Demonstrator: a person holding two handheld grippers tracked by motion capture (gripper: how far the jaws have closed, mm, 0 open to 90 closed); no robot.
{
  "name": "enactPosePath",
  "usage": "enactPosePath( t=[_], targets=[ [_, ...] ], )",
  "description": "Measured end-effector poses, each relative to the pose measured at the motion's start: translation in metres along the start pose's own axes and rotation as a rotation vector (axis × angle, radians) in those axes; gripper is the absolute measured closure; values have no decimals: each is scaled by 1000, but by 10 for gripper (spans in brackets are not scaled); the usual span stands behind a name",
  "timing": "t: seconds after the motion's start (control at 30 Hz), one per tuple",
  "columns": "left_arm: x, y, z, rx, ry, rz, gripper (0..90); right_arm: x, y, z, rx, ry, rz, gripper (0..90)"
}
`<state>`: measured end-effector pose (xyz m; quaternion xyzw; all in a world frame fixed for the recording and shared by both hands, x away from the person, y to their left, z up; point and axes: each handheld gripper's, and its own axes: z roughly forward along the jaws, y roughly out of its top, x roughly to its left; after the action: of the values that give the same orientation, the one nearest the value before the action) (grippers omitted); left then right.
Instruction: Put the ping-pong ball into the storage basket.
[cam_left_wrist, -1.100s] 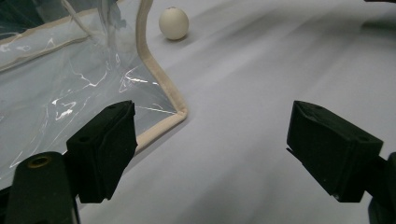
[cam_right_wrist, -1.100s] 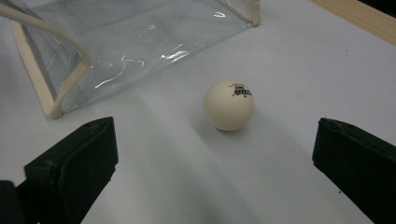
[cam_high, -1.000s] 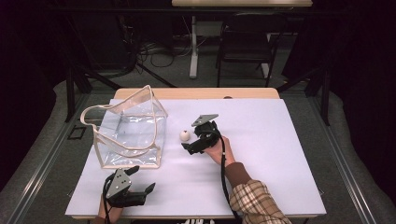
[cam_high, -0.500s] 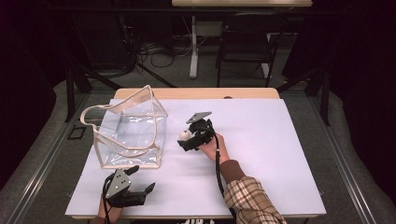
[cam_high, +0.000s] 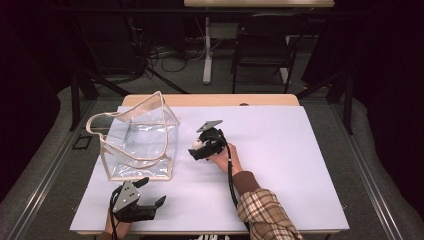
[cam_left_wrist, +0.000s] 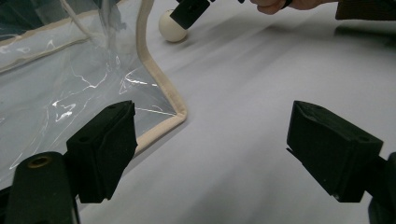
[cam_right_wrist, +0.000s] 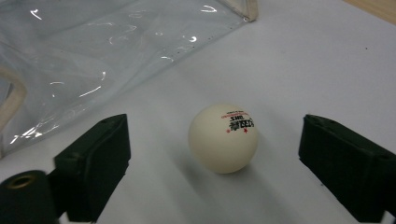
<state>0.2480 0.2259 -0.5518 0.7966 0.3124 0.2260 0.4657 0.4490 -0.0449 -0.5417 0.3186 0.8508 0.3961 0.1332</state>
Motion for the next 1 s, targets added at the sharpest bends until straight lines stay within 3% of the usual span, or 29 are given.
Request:
enactPosePath(
  t=[0.17,0.43,1.0],
  targets=[
    [0,0,0,-2,-1,1,161,-1,-1,3,19,-6,8,151],
    [0,0,0,-2,-1,0,162,1,-2,8,44,-20,2,314],
    [0,0,0,0,3,-1,162,1,-3,11,60,-35,1,451]
  ],
)
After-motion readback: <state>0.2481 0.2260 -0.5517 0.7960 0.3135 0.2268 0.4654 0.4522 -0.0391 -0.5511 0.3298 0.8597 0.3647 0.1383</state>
